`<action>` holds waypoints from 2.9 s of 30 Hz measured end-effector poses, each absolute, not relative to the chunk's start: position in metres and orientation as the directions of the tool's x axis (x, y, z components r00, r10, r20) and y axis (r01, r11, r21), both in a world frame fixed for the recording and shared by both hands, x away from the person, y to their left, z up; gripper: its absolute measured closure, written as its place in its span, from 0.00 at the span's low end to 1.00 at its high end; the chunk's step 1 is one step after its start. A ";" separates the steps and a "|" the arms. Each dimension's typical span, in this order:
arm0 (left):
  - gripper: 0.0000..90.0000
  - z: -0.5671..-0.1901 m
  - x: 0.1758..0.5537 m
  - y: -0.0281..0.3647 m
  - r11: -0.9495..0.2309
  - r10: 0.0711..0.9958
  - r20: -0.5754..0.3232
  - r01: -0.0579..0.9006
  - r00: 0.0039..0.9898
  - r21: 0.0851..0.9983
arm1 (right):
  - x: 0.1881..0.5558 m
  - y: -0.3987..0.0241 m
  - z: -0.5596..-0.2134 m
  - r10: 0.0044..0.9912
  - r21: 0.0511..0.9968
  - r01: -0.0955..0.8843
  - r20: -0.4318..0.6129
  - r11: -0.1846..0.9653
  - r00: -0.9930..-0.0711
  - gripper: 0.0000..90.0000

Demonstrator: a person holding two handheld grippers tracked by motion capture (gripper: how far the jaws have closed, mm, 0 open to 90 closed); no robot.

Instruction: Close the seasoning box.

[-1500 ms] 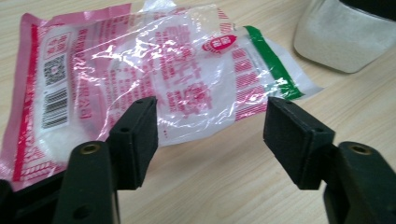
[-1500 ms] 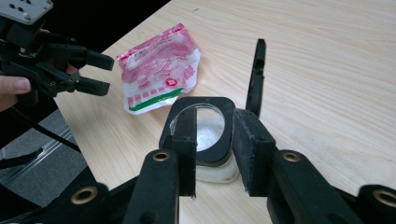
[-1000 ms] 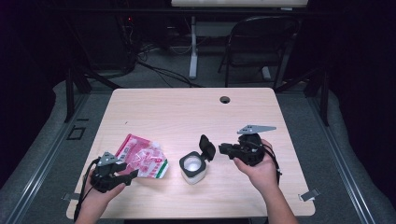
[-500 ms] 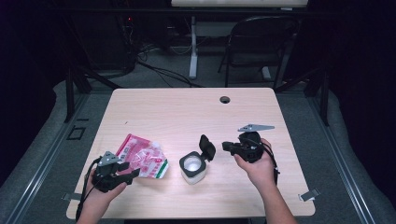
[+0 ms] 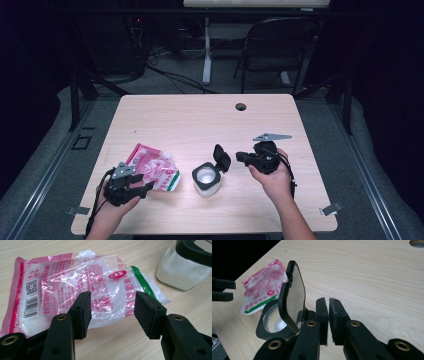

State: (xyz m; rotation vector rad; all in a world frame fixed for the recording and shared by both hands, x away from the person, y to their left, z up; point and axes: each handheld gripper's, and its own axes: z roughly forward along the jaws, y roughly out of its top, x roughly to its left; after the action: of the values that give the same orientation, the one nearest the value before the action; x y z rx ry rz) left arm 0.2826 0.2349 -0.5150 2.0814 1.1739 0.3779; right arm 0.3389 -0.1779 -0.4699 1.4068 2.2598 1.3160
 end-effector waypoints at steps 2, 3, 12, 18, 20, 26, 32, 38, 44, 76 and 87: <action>0.53 -0.515 0.282 0.236 -0.340 0.834 -0.082 0.625 0.545 0.702 | 0.339 -0.178 -0.470 0.787 0.749 0.644 0.299 0.157 -0.540 0.95; 0.53 -0.515 0.282 0.236 -0.338 0.834 -0.085 0.627 0.545 0.702 | 0.339 -0.178 -0.469 0.787 0.749 0.644 0.299 0.156 -0.539 0.95; 0.53 -0.516 0.280 0.237 -0.345 0.833 -0.072 0.616 0.549 0.708 | 0.338 -0.173 -0.469 0.781 0.750 0.639 0.293 0.170 -0.551 0.95; 0.53 -0.516 0.279 0.237 -0.355 0.829 -0.064 0.612 0.555 0.707 | 0.337 -0.171 -0.468 0.781 0.751 0.638 0.291 0.172 -0.553 0.95; 0.53 -0.516 0.278 0.237 -0.352 0.831 -0.067 0.615 0.552 0.705 | 0.337 -0.170 -0.467 0.781 0.751 0.638 0.291 0.172 -0.553 0.95; 0.53 -0.517 0.279 0.237 -0.352 0.832 -0.066 0.616 0.551 0.705 | 0.336 -0.168 -0.468 0.778 0.752 0.637 0.293 0.172 -0.556 0.95; 0.53 -0.517 0.279 0.238 -0.353 0.832 -0.064 0.615 0.551 0.705 | 0.336 -0.168 -0.467 0.775 0.753 0.632 0.286 0.182 -0.563 0.95; 0.53 -0.517 0.279 0.239 -0.352 0.832 -0.065 0.615 0.551 0.706 | 0.334 -0.165 -0.466 0.771 0.756 0.628 0.286 0.185 -0.570 0.95; 0.53 -0.518 0.279 0.238 -0.354 0.831 -0.066 0.616 0.552 0.704 | 0.333 -0.161 -0.466 0.766 0.755 0.624 0.275 0.203 -0.582 0.95; 0.53 -0.519 0.279 0.238 -0.355 0.829 -0.068 0.617 0.555 0.703 | 0.330 -0.152 -0.467 0.752 0.756 0.615 0.266 0.226 -0.603 0.94; 0.53 -0.520 0.279 0.238 -0.353 0.830 -0.073 0.621 0.554 0.700 | 0.328 -0.148 -0.468 0.745 0.750 0.615 0.261 0.244 -0.614 0.94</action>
State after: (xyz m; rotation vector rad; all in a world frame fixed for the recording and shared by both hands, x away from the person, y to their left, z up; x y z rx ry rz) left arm 0.2794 0.2376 -0.5198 2.0952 1.1611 0.3864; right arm 0.3278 -0.1477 -0.4682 1.2995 2.3566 1.3093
